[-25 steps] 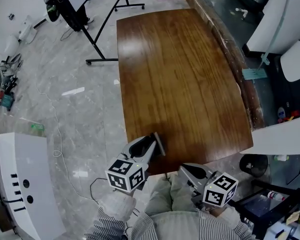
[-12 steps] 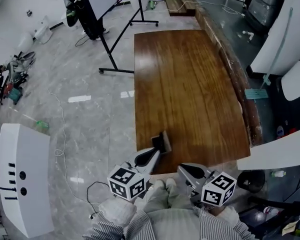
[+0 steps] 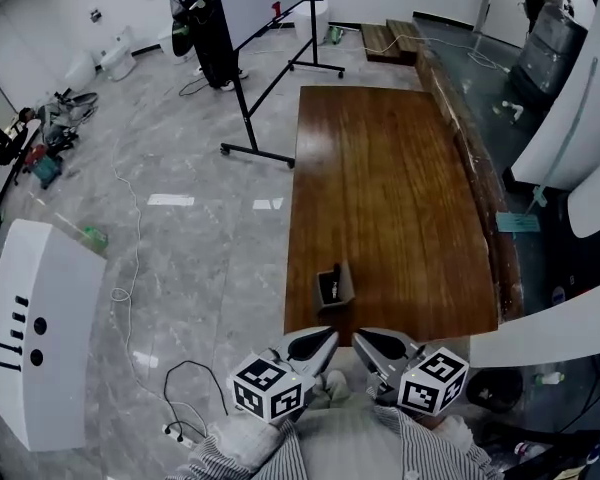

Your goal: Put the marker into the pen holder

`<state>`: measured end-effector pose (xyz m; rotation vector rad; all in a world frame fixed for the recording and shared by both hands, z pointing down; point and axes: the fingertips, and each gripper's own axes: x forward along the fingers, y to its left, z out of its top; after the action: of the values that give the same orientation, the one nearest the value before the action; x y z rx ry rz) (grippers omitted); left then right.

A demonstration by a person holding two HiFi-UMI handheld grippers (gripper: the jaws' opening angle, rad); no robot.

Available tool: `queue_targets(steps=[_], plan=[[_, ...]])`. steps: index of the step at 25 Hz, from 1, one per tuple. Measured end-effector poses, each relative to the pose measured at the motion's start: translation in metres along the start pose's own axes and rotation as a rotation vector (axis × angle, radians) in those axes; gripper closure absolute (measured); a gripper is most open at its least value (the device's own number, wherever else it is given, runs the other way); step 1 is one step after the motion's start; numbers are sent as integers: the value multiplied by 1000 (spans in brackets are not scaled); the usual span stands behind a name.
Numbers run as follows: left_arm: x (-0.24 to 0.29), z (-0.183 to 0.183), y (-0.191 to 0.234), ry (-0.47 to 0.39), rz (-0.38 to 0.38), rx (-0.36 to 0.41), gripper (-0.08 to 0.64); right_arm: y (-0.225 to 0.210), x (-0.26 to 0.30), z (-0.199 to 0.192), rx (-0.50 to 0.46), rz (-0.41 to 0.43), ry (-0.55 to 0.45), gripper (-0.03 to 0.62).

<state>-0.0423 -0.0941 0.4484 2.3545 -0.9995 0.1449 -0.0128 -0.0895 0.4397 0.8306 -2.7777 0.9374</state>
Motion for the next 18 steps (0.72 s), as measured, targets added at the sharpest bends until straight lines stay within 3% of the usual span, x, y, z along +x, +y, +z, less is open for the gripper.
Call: queue_targets(steps=[7,18], plan=[[-10,-6,-14,-58,-63,-100,552,4,-2,-6,-52,-10,36,594],[-14,-14,-8,-48,-23,-100,552,7,-2,-13,-90,-7,69,594]])
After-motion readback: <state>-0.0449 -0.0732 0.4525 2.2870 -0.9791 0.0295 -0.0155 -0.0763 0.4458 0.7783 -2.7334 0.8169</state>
